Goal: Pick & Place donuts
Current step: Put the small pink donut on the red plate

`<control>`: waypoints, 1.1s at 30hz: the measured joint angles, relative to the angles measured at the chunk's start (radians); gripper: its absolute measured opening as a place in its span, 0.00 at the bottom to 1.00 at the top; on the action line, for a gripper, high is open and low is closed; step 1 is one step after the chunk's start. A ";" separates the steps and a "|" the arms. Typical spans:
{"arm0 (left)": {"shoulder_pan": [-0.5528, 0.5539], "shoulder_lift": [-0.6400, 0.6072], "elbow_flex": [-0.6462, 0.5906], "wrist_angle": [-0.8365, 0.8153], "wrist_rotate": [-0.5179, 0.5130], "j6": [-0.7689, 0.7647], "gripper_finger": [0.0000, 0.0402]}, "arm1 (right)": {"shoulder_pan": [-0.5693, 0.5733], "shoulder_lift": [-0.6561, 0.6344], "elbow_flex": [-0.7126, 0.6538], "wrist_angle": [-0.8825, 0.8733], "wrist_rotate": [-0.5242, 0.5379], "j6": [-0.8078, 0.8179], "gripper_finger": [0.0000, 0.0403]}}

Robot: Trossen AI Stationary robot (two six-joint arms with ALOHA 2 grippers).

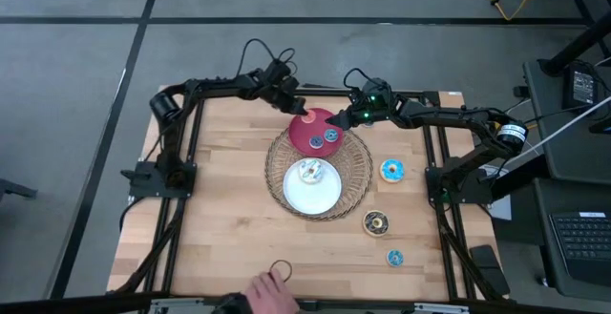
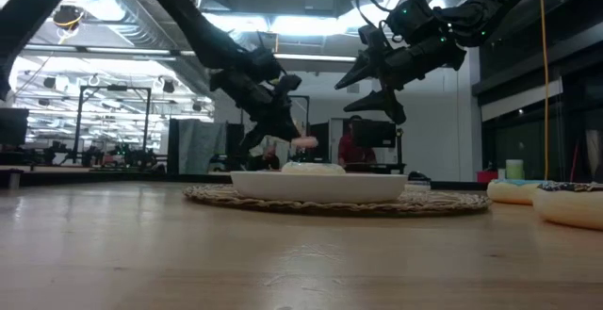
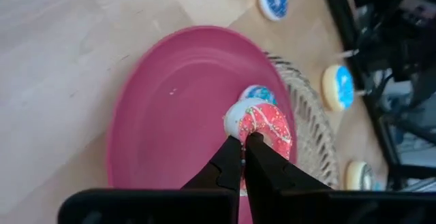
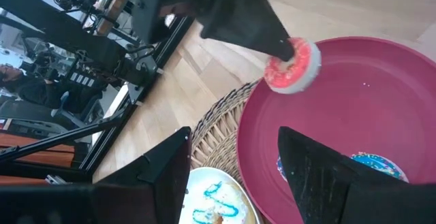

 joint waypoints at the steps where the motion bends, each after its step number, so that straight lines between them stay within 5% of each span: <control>1: 0.000 0.013 0.019 -0.014 -0.001 0.016 0.01 | 0.000 0.000 0.000 0.000 0.000 0.000 0.55; 18: -0.038 0.185 0.208 -0.108 -0.006 0.102 0.01 | 0.000 0.000 0.000 -0.002 0.000 0.000 0.55; 33: -0.049 0.256 0.245 -0.075 -0.029 0.082 0.01 | 0.000 0.000 0.000 -0.004 0.000 0.000 0.55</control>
